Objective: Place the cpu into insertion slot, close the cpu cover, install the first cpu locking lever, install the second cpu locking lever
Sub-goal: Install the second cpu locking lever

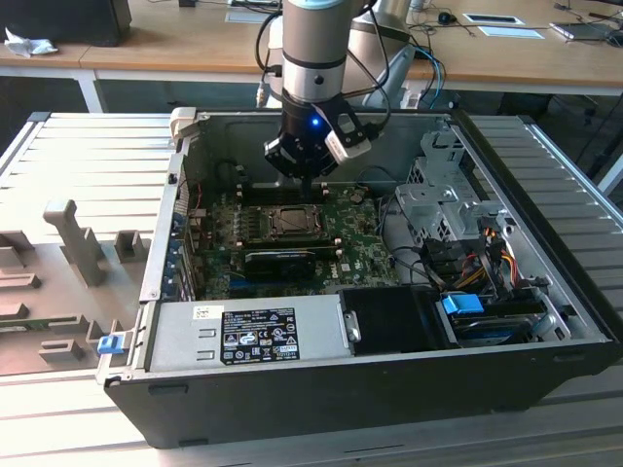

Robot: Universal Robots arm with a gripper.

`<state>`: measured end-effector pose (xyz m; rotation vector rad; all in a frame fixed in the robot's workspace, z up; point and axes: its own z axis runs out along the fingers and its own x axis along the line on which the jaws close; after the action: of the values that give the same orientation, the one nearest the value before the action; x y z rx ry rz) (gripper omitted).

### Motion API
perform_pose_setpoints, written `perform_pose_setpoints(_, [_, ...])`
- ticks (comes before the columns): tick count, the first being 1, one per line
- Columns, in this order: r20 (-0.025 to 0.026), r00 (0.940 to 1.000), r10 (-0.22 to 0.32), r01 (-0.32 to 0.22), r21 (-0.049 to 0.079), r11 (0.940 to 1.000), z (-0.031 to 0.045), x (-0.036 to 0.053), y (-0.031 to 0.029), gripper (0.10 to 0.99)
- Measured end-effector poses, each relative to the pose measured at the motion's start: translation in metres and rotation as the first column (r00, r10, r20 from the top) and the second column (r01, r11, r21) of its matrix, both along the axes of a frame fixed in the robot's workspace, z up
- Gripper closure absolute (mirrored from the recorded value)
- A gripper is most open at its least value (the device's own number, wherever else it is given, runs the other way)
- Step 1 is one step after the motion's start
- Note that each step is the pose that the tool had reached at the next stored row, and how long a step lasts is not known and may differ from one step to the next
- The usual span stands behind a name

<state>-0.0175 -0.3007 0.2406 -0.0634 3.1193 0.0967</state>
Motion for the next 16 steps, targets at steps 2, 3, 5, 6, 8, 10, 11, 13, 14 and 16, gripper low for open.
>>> perform_pose_setpoints(2, [-0.0001, 1.0, 0.0, 0.0, 0.0, 1.0, 0.0, 0.0, -0.0007, 0.98])
perform_pose_setpoints(3, [0.0, 1.0, 0.0, 0.0, 0.0, 1.0, 0.0, 0.0, -0.001, 0.98])
perform_pose_setpoints(5, [-0.0001, 1.0, 0.0, 0.0, 0.0, 1.0, 0.0, 0.0, -0.0012, 0.98])
perform_pose_setpoints(6, [-0.0001, 1.0, 0.0, 0.0, 0.0, 1.0, 0.0, 0.0, -0.0013, 0.98])
perform_pose_setpoints(8, [0.0, 1.0, 0.0, 0.0, 0.0, 1.0, 0.0, 0.0, -0.0018, 0.98])
perform_pose_setpoints(10, [0.0, 1.0, 0.0, 0.0, 0.0, 1.0, 0.0, 0.0, -0.0022, 0.98])
perform_pose_setpoints(11, [0.0, 1.0, 0.0, 0.0, 0.0, 1.0, 0.0, 0.0, -0.0027, 0.98])
perform_pose_setpoints(13, [0.0, 1.0, 0.0, 0.0, 0.0, 1.0, 0.0, 0.0, -0.0032, 0.98])
perform_pose_setpoints(14, [0.0, 1.0, 0.0, 0.0, 0.0, 1.0, 0.0, 0.0, -0.0036, 0.98])
perform_pose_setpoints(16, [-0.0001, 1.0, 0.0, 0.0, 0.0, 1.0, 0.0, 0.0, -0.0042, 0.98])
